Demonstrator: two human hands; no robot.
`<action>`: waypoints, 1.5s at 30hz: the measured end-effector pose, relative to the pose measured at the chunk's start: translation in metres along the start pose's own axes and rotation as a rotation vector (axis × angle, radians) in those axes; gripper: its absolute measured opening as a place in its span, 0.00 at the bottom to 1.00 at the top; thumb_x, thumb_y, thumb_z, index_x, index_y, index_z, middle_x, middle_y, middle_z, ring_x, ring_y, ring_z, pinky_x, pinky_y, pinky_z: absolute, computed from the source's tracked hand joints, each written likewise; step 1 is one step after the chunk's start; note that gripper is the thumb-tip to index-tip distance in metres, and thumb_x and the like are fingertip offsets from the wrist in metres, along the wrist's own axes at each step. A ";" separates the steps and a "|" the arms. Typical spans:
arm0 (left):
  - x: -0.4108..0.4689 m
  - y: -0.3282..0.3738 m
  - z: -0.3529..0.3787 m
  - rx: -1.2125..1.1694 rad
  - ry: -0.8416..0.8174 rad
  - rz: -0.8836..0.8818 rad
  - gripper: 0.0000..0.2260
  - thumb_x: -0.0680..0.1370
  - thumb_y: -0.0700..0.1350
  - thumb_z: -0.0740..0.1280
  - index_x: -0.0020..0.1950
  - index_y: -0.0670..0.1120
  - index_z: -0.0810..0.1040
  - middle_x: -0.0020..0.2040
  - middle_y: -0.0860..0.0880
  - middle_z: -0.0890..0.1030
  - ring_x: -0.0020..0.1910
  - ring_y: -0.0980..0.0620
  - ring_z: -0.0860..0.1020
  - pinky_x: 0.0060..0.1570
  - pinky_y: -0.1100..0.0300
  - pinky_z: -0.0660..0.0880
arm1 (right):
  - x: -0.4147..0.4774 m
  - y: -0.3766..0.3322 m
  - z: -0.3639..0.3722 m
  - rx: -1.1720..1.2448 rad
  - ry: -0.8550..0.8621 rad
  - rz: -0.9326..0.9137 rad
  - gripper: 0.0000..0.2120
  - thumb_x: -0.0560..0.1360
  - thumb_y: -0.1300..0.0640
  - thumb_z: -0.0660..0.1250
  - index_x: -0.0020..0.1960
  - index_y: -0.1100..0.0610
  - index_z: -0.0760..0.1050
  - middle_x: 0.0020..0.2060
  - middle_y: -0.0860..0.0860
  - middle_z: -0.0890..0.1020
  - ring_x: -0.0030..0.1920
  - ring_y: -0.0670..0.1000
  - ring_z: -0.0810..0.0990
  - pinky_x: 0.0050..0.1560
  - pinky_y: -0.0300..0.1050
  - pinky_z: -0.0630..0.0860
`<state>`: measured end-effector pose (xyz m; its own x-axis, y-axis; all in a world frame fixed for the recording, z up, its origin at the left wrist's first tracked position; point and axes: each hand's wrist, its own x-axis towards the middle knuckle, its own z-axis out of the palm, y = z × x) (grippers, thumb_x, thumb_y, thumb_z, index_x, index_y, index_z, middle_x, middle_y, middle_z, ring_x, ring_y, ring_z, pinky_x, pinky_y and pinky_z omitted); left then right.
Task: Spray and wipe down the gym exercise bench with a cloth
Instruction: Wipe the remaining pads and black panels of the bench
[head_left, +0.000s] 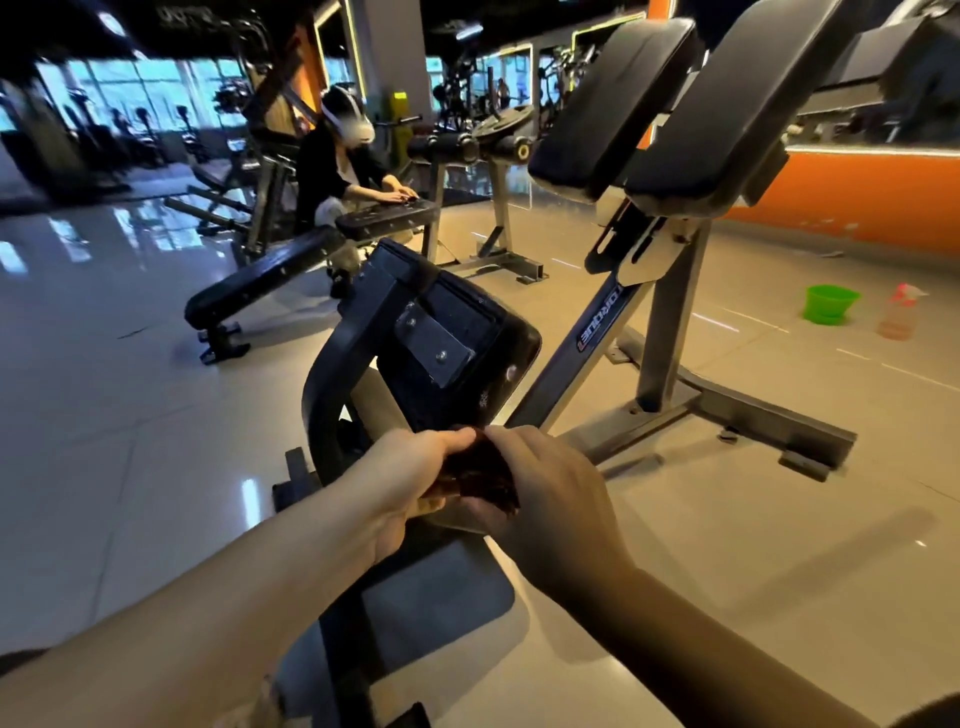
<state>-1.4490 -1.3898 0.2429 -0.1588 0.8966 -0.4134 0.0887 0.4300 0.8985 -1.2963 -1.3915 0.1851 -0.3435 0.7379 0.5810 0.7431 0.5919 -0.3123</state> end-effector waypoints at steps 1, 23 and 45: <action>-0.001 0.001 0.000 0.036 0.012 0.012 0.18 0.79 0.51 0.71 0.64 0.42 0.79 0.56 0.41 0.85 0.57 0.43 0.82 0.62 0.48 0.77 | 0.002 0.002 0.001 -0.009 0.024 -0.020 0.27 0.74 0.42 0.74 0.68 0.49 0.73 0.56 0.48 0.83 0.54 0.49 0.82 0.54 0.49 0.82; 0.072 0.030 -0.064 1.105 0.093 1.120 0.40 0.72 0.56 0.78 0.80 0.55 0.65 0.79 0.57 0.62 0.78 0.57 0.58 0.76 0.52 0.56 | 0.067 0.029 0.015 0.967 0.515 0.675 0.13 0.80 0.57 0.70 0.62 0.48 0.74 0.53 0.42 0.79 0.57 0.50 0.81 0.47 0.41 0.84; 0.087 0.027 -0.069 1.406 0.097 1.299 0.50 0.66 0.52 0.83 0.82 0.46 0.61 0.80 0.48 0.64 0.79 0.50 0.58 0.77 0.53 0.50 | 0.029 -0.011 0.085 0.444 0.520 0.376 0.11 0.77 0.56 0.71 0.59 0.52 0.78 0.50 0.43 0.79 0.52 0.36 0.76 0.54 0.30 0.73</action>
<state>-1.5282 -1.3072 0.2413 0.6083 0.7032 0.3681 0.7873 -0.5934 -0.1674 -1.3631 -1.3488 0.1409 0.2804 0.7330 0.6197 0.4190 0.4874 -0.7661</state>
